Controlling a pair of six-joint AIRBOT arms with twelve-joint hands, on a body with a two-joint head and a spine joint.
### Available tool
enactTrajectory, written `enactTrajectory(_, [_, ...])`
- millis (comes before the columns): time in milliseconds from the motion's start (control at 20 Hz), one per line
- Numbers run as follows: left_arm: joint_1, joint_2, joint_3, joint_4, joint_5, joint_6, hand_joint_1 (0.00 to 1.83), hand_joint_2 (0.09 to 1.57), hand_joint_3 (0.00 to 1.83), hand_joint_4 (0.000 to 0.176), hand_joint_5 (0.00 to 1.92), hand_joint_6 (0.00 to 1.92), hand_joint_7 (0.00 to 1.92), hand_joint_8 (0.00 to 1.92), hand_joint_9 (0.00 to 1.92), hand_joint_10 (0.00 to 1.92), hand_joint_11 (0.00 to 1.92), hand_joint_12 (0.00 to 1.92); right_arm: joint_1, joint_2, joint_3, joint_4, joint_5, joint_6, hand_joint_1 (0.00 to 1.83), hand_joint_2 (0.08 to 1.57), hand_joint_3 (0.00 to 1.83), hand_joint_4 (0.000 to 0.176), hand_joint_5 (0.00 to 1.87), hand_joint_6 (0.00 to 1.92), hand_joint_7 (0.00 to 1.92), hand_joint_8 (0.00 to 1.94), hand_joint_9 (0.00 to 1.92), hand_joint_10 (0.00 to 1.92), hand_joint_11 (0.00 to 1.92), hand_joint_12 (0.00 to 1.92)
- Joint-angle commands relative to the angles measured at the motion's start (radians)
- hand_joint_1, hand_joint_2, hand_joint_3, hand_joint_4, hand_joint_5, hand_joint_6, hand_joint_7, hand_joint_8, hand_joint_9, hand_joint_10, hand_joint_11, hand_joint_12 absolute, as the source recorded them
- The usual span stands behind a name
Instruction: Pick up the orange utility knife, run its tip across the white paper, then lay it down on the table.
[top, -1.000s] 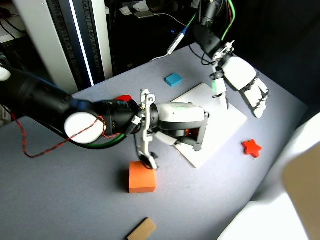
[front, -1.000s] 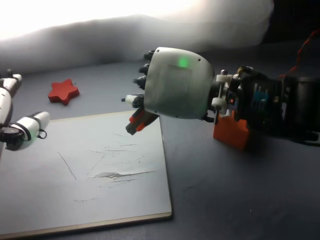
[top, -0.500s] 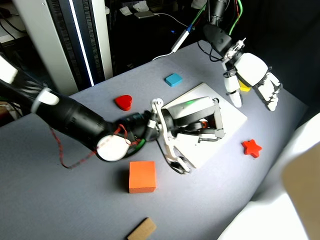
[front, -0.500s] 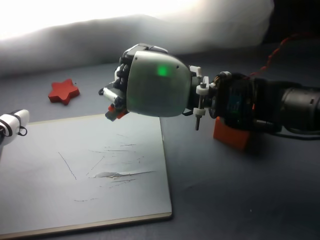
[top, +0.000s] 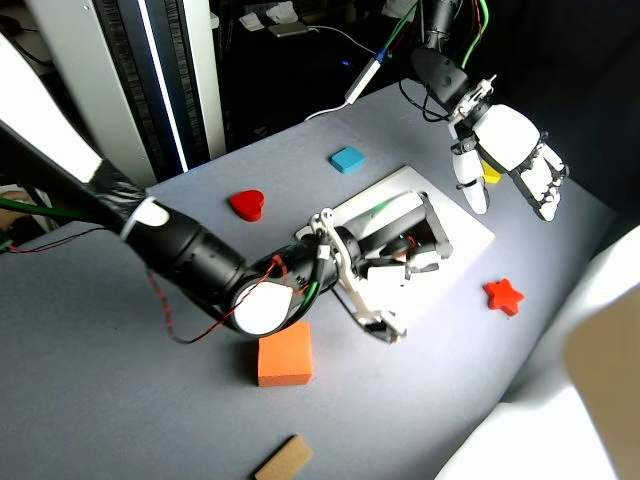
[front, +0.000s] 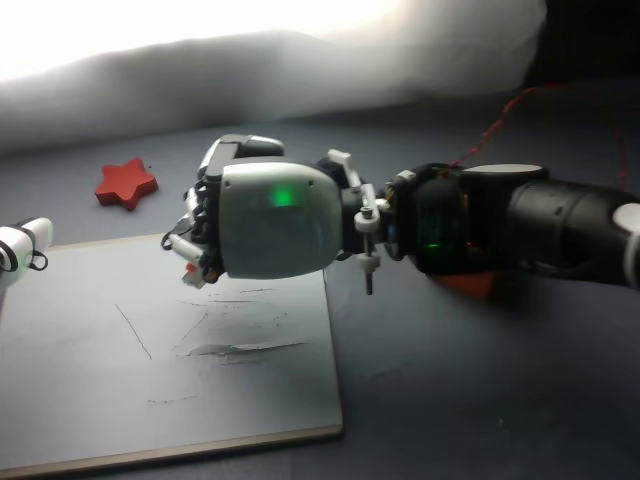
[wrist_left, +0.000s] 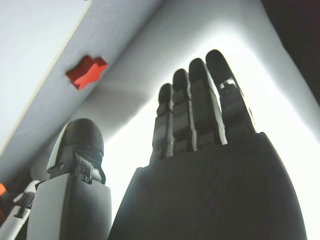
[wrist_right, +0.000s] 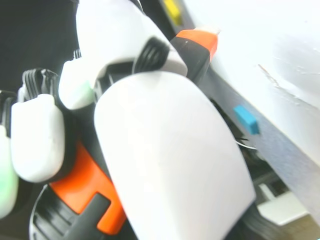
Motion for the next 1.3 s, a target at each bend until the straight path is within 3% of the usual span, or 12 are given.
enactTrajectory(0, [0.002,0.012,0.007,0.048,-0.101,0.005,0.21,1.31,0.0,0.0,0.2,0.01,0.29,0.01,0.29,0.01,0.0,0.93,0.006,-0.013,0.035,0.065,0.132,-0.009,1.5,1.29,0.0,0.176,1.31,1.92,1.52,1.94,1.64,1.92,1.69,1.92])
enactTrajectory(50, [0.002,0.012,0.006,0.049,-0.1,0.005,0.19,1.32,0.0,0.0,0.2,0.01,0.28,0.0,0.28,0.0,0.0,0.93,0.011,-0.049,0.09,0.058,0.156,-0.007,1.5,1.29,0.0,0.176,1.32,1.92,1.52,1.94,1.63,1.92,1.69,1.92])
enactTrajectory(150, [0.003,0.012,0.004,0.05,-0.1,0.005,0.19,1.33,0.0,0.0,0.2,0.0,0.25,0.0,0.26,0.0,0.0,0.89,0.019,-0.076,0.123,0.067,0.158,-0.007,1.49,1.3,0.0,0.176,1.31,1.92,1.51,1.94,1.62,1.92,1.68,1.92])
enactTrajectory(450, [0.0,0.007,0.004,0.051,-0.1,0.009,0.19,1.32,0.0,0.0,0.21,0.01,0.28,0.01,0.28,0.01,0.0,0.98,0.036,-0.11,0.153,0.068,0.151,-0.008,1.5,1.28,0.0,0.176,1.32,1.92,1.52,1.94,1.63,1.92,1.68,1.92])
enactTrajectory(850, [0.001,0.002,0.009,0.051,-0.1,0.01,0.18,1.32,0.0,0.0,0.2,0.0,0.28,0.0,0.27,0.0,0.0,0.94,0.018,-0.158,0.196,0.054,0.141,0.0,1.5,1.29,0.0,0.176,1.34,1.92,1.52,1.94,1.62,1.92,1.67,1.92])
enactTrajectory(1250, [0.001,0.001,0.008,0.051,-0.1,0.01,0.18,1.32,0.0,0.0,0.2,0.0,0.27,0.0,0.26,0.0,0.0,0.94,-0.017,-0.143,0.196,-0.03,0.175,0.019,1.48,1.3,0.0,0.176,1.33,1.92,1.51,1.94,1.62,1.92,1.67,1.92])
